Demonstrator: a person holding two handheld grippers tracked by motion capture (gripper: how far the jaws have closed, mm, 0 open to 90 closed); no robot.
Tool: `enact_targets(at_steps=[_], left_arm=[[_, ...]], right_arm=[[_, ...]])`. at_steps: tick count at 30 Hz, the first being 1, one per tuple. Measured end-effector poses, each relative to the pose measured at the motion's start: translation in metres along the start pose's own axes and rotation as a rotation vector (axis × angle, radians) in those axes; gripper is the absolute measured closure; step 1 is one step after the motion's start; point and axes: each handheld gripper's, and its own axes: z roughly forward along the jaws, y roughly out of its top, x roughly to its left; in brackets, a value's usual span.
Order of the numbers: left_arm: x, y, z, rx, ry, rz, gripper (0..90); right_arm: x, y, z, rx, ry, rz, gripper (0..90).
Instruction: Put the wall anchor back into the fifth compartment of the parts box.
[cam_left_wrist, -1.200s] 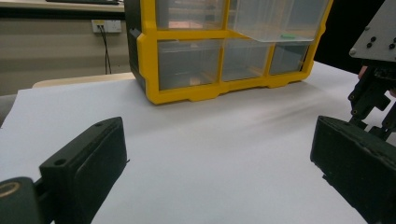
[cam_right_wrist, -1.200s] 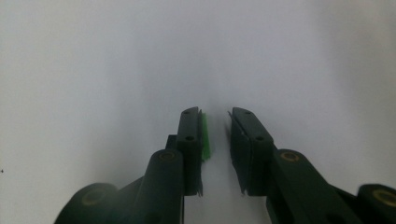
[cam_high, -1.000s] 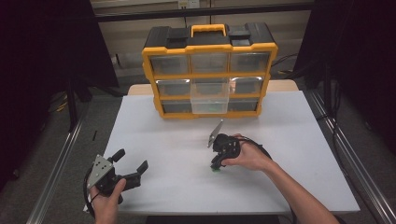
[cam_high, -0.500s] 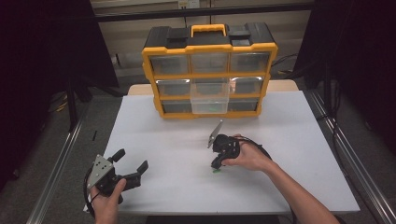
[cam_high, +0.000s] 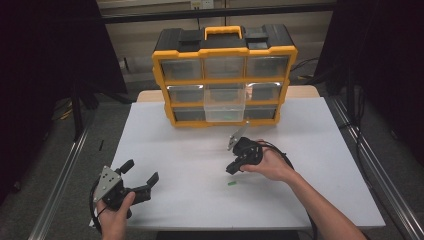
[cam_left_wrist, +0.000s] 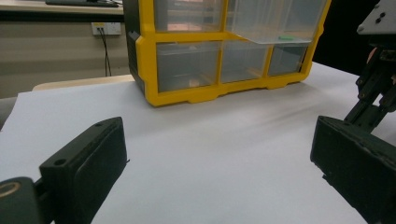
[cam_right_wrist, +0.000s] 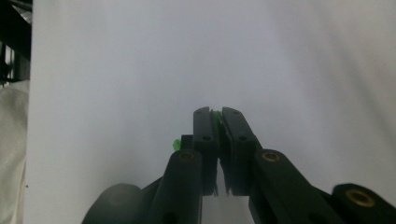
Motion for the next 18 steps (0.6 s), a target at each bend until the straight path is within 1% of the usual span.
enact_targets(at_steps=[2, 4, 5, 6, 8, 11, 13, 14, 16, 18], left_arm=[[0.000, 0.000, 0.000, -0.002, 0.005, 0.005, 3.8], [0.000, 0.000, 0.000, -0.003, -0.001, -0.001, 3.8], [0.000, 0.000, 0.000, -0.003, -0.001, -0.002, 3.8], [0.000, 0.000, 0.000, -0.002, 0.002, 0.001, 3.8], [0.000, 0.000, 0.000, -0.001, -0.003, 0.002, 3.8], [-0.001, 0.000, 0.000, -0.001, -0.001, 0.005, 3.8], [-0.001, 0.001, 0.000, -0.003, -0.003, 0.005, 3.8], [0.000, 0.001, 0.000, 0.001, -0.005, 0.011, 3.8], [0.000, 0.001, 0.000, 0.000, -0.006, 0.012, 3.8], [0.000, 0.001, 0.000, -0.002, -0.006, 0.010, 3.8]], right_arm=[[-0.001, 0.000, -0.004, -0.036, -0.001, -0.010, 85.4], [-0.001, 0.000, -0.010, -0.079, 0.010, -0.020, 85.4], [-0.001, 0.000, -0.012, -0.089, 0.007, -0.021, 85.5], [0.000, 0.000, -0.015, -0.102, 0.003, -0.011, 85.5], [0.000, 0.000, -0.020, -0.135, -0.002, -0.012, 85.5], [0.000, 0.000, -0.027, -0.170, -0.012, -0.007, 85.5], [0.001, 0.001, -0.033, -0.198, -0.007, -0.005, 85.5], [0.001, 0.001, -0.035, -0.201, -0.012, -0.005, 85.5], [0.002, 0.003, -0.041, -0.216, -0.011, -0.015, 85.5], [0.003, 0.006, -0.049, -0.237, -0.022, -0.027, 85.6]])
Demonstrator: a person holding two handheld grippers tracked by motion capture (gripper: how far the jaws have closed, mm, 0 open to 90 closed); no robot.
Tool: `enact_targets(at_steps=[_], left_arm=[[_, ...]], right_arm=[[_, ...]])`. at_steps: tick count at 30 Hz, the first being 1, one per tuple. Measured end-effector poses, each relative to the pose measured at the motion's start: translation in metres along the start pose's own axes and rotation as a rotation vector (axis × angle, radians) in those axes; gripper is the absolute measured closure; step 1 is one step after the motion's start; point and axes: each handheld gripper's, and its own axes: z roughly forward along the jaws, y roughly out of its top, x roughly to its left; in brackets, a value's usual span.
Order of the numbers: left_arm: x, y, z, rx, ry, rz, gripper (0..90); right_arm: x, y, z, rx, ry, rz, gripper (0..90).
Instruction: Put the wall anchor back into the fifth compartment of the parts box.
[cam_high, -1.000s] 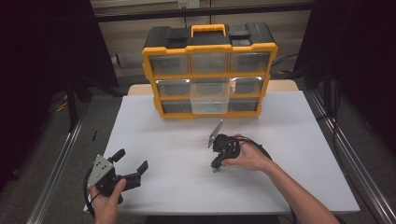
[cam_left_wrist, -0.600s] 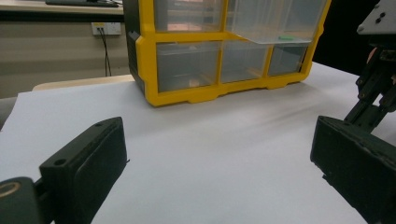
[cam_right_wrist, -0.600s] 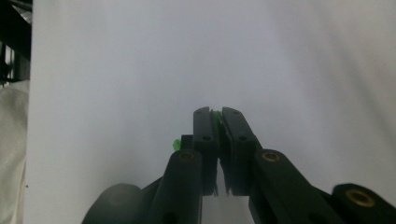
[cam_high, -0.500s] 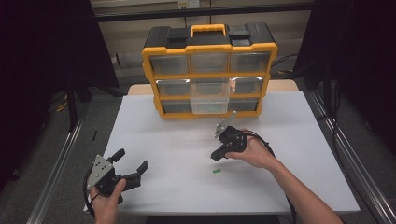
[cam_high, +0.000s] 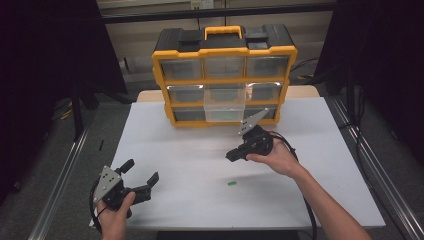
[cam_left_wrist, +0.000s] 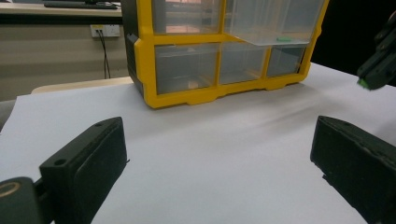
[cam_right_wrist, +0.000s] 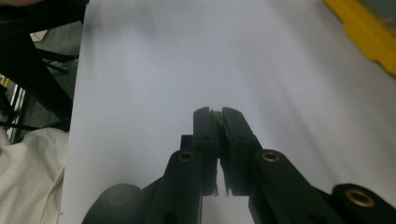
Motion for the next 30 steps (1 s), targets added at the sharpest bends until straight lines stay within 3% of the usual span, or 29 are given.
enact_targets(at_steps=[7, 10, 13, 26, 30], left_arm=[[0.000, 0.000, 0.000, 0.002, 0.000, 0.000, 3.8], [-0.001, 0.000, 0.001, -0.002, -0.002, -0.007, 3.8], [0.000, 0.000, 0.001, 0.003, 0.002, -0.001, 3.8], [0.001, 0.000, 0.000, 0.002, 0.002, -0.002, 3.8], [0.000, 0.000, 0.000, -0.003, 0.003, -0.001, 3.8]], right_arm=[[-0.001, 0.014, -0.024, -0.080, -0.021, -0.011, 85.6], [-0.003, 0.021, -0.032, -0.089, -0.040, -0.017, 85.5], [-0.004, 0.029, -0.037, -0.054, -0.074, -0.036, 85.6], [-0.014, 0.077, -0.069, -0.082, -0.142, -0.063, 85.5], [-0.024, 0.087, -0.074, -0.060, -0.174, -0.054, 85.5]])
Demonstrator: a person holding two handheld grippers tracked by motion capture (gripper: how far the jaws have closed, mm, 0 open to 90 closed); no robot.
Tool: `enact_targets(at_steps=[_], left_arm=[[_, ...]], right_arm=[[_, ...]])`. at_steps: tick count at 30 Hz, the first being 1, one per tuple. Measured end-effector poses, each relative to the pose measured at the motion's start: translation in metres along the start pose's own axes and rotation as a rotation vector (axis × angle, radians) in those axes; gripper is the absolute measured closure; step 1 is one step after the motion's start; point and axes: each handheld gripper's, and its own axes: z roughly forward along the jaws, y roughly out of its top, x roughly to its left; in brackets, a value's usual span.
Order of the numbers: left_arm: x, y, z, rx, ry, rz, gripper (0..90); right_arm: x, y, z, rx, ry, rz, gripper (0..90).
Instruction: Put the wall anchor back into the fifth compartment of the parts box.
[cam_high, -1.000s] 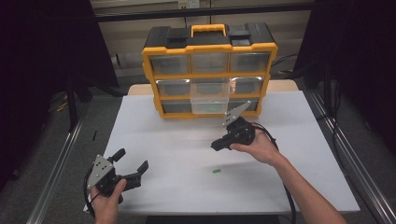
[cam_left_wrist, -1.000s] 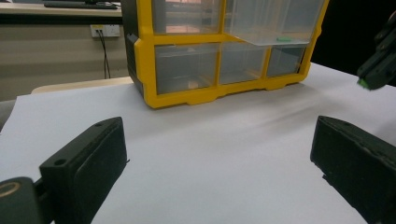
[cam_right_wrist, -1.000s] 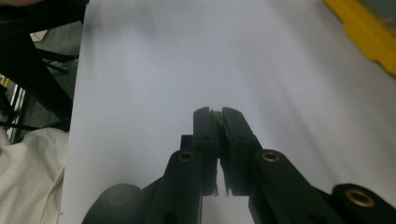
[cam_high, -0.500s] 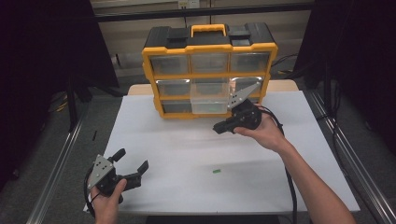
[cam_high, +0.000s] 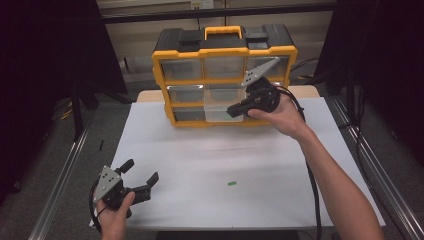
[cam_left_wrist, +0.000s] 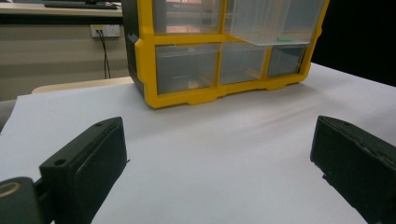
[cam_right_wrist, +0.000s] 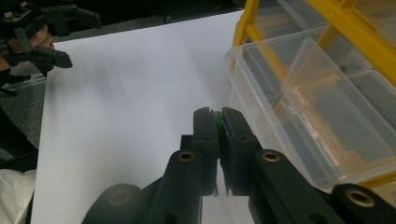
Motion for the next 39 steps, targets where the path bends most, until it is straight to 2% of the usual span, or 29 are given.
enact_targets(at_steps=[6, 14, 17, 21, 23, 26, 29, 31, 33, 34, 36, 37, 39], left_arm=[[0.000, 0.000, 0.000, 0.001, -0.003, -0.001, 3.8], [0.000, 0.000, 0.001, -0.003, -0.002, -0.007, 3.8], [0.000, 0.000, 0.001, -0.001, 0.003, -0.001, 3.8], [0.001, -0.001, 0.000, 0.006, -0.007, 0.003, 3.8], [0.000, 0.000, 0.001, -0.004, -0.003, -0.009, 3.8], [0.001, 0.000, 0.000, 0.002, 0.000, 0.003, 3.8], [0.002, -0.001, 0.000, 0.002, -0.003, -0.002, 3.8], [0.001, -0.001, 0.001, 0.001, -0.007, -0.008, 3.8], [0.001, -0.001, 0.001, 0.003, 0.004, 0.001, 3.8], [0.000, -0.001, 0.001, 0.000, -0.006, -0.010, 3.8], [0.000, 0.000, 0.001, 0.002, 0.004, 0.002, 3.8], [0.000, -0.001, 0.001, 0.000, -0.009, -0.004, 3.8], [0.000, -0.001, 0.001, 0.004, -0.004, -0.006, 3.8]], right_arm=[[-0.013, 0.013, -0.004, 0.000, -0.037, 0.007, 85.6], [-0.029, 0.031, -0.001, 0.052, -0.082, 0.027, 85.5], [-0.034, 0.037, 0.003, 0.070, -0.075, 0.040, 85.5], [-0.038, 0.046, 0.010, 0.112, -0.096, 0.033, 85.5], [-0.042, 0.049, 0.013, 0.141, -0.101, 0.043, 85.5], [-0.046, 0.050, 0.017, 0.178, -0.124, 0.064, 85.5], [-0.045, 0.050, 0.021, 0.198, -0.116, 0.060, 85.5], [-0.046, 0.050, 0.026, 0.232, -0.122, 0.048, 85.5], [-0.047, 0.049, 0.029, 0.257, -0.124, 0.057, 85.5], [-0.048, 0.049, 0.030, 0.267, -0.121, 0.045, 85.5], [-0.049, 0.049, 0.033, 0.279, -0.125, 0.055, 85.5], [-0.051, 0.050, 0.034, 0.290, -0.124, 0.055, 85.4], [-0.051, 0.050, 0.037, 0.311, -0.124, 0.064, 85.4]])
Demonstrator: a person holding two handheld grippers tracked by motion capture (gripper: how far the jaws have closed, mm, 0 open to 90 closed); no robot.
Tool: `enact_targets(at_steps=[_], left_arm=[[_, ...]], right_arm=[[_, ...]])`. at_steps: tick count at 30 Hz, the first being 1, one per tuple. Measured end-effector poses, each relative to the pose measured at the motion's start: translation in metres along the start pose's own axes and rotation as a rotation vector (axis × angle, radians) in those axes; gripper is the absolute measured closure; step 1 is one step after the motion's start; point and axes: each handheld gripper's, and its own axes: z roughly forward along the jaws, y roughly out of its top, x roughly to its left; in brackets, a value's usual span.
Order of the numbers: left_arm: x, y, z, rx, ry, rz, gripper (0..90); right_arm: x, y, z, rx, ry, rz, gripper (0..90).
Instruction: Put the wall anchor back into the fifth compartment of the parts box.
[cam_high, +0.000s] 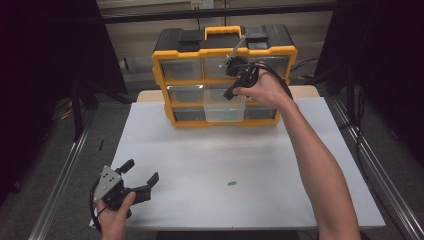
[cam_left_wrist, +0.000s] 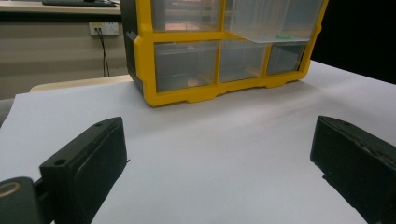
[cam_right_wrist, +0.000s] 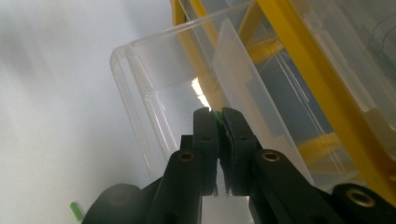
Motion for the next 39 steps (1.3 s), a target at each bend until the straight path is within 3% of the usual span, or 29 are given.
enact_targets(at_steps=[11, 17, 21, 27, 29, 31, 34, 39], left_arm=[[0.000, 0.000, -0.001, 0.001, -0.004, 0.006, 3.9], [0.000, 0.000, 0.000, -0.001, -0.010, -0.001, 3.9], [0.000, 0.000, -0.001, 0.000, -0.009, 0.003, 3.9], [0.000, 0.000, -0.001, 0.002, -0.003, 0.002, 3.8], [0.000, 0.000, -0.001, 0.003, -0.003, 0.004, 3.8], [0.000, 0.000, -0.001, 0.002, -0.001, 0.002, 3.8], [-0.001, 0.000, -0.001, 0.002, 0.001, 0.002, 3.8], [0.001, 0.000, -0.001, 0.006, 0.000, 0.004, 3.8]], right_arm=[[-0.001, 0.001, 0.018, 0.111, -0.010, -0.022, 85.3], [-0.003, -0.003, 0.024, 0.092, -0.010, 0.001, 81.0], [-0.003, -0.005, 0.018, 0.040, -0.040, 0.001, 68.9], [-0.001, -0.007, 0.001, -0.103, -0.064, 0.048, 38.7], [-0.001, -0.009, -0.004, -0.158, -0.104, 0.062, 24.5], [0.000, -0.013, -0.009, -0.217, -0.112, 0.064, 22.4], [-0.001, -0.020, -0.011, -0.259, -0.106, 0.093, 7.8], [0.001, -0.037, -0.014, -0.353, -0.079, 0.140, 3.4]])
